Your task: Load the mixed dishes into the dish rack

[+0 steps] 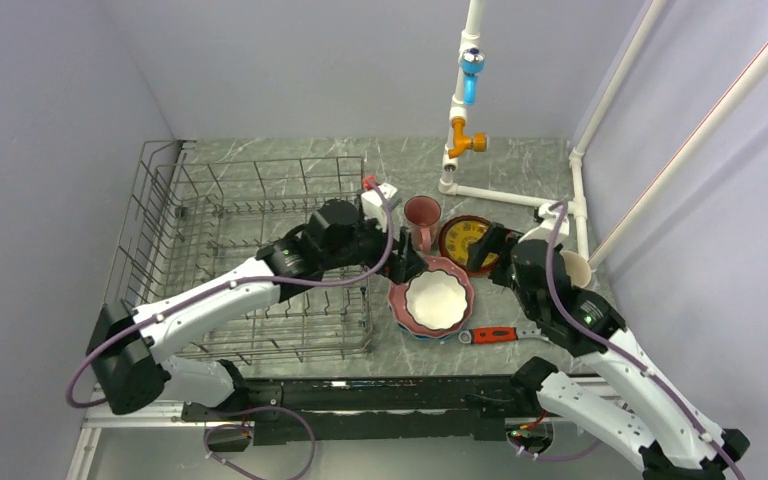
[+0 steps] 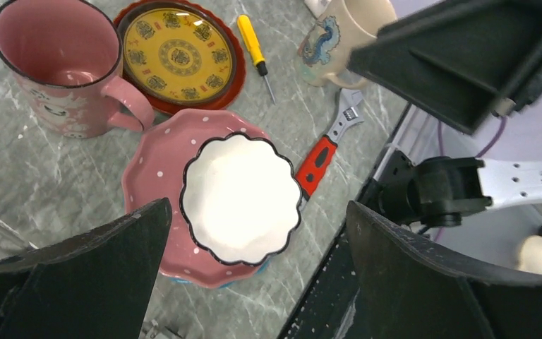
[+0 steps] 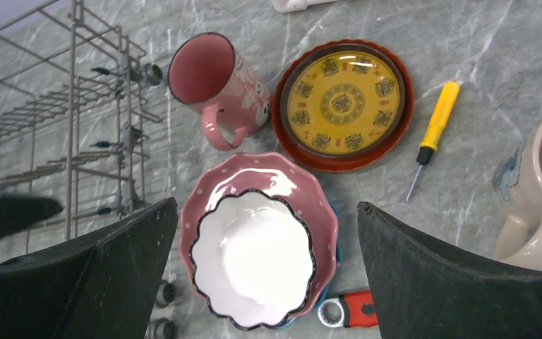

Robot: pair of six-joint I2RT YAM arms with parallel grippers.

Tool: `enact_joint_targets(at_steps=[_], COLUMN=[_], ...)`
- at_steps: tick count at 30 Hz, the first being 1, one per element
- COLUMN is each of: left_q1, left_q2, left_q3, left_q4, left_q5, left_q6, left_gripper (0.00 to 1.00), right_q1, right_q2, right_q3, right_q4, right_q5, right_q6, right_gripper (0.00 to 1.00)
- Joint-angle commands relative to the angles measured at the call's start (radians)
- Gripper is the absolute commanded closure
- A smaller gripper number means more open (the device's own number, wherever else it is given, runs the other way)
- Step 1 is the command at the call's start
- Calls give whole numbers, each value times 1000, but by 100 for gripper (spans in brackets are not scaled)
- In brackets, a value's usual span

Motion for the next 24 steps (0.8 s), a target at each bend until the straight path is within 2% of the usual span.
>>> enact_joint_targets(at_steps=[1,4,7,13,16,24], left_q1=[-47,-53,-69,-114,-113,-111], left_q2=[81,194,333,633,728,863], left_q3=[115,195,327,672,790,911], left_q4=[-2,-32,-126,-317,-360,-374], left_q5=[-139,-224,-369,-645,-682,-698], left_q6=[49,-4,-60,0,58,176], left_gripper=[1,6,17,20,21,28], right_q1=[-2,-2,-2,-2,-2,-3], right_q2=[-92,-120,-149,-158,-148,-216], right_q3=[-48,-50,-67,-81,-82,-123], right_q4=[53,11,26,54,39,24], right_q5=[-80,-38,-20,-54,-43,8], right_q6=[-38,-3,0,-45,-53,-46], right_gripper=[0,0,0,0,0,0])
